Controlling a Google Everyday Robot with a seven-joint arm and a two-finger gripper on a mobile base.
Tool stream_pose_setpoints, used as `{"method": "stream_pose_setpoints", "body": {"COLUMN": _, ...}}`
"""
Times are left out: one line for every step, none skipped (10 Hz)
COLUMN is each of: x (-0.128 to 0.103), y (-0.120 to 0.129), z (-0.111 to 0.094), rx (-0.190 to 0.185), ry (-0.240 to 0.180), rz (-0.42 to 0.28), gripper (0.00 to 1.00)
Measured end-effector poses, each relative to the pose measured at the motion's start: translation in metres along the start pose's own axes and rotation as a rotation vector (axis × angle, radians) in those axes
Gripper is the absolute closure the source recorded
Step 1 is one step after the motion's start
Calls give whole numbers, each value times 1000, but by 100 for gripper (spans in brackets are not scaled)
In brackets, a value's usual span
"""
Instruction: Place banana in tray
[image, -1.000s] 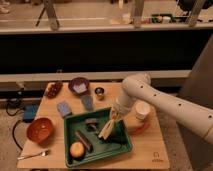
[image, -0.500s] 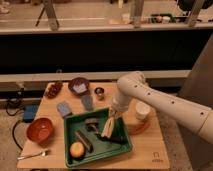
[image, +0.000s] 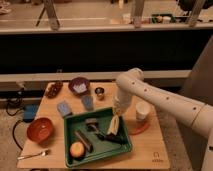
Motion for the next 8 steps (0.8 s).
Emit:
{"method": "stream_pose_setpoints", "body": {"x": 1, "y": 1, "z": -2, "rx": 0, "ry": -8, "rz": -24, "gripper": 91}}
{"method": "stream_pose_setpoints", "body": {"x": 0, "y": 0, "z": -4, "rx": 4, "ry": -13, "rz": -48, "gripper": 83}}
{"method": "stream_pose_setpoints", "body": {"x": -4, "y": -3, "z": -6, "rx": 15, "ry": -21, "rz": -92, "gripper": 73}}
{"method": "stream_pose_setpoints", "body": {"x": -10, "y": -11, "z": -8, "rx": 28, "ry": -24, "rz": -141, "gripper": 61}}
{"method": "stream_pose_setpoints", "body": {"x": -14, "y": -15, "z": -10, "rx": 42, "ry": -24, "rz": -173, "gripper": 51}}
{"method": "stream_pose_setpoints", "body": {"x": -18, "y": -17, "z": -11, "rx": 52, "ry": -24, "rz": -190, "gripper": 43}}
{"method": "stream_pose_setpoints", "body": {"x": -21, "y": -19, "z": -11, "rx": 60, "ry": -22, "rz": -201, "gripper": 32}}
{"method": "stream_pose_setpoints", "body": {"x": -23, "y": -21, "z": -11, "rx": 62, "ry": -22, "rz": -209, "gripper": 23}}
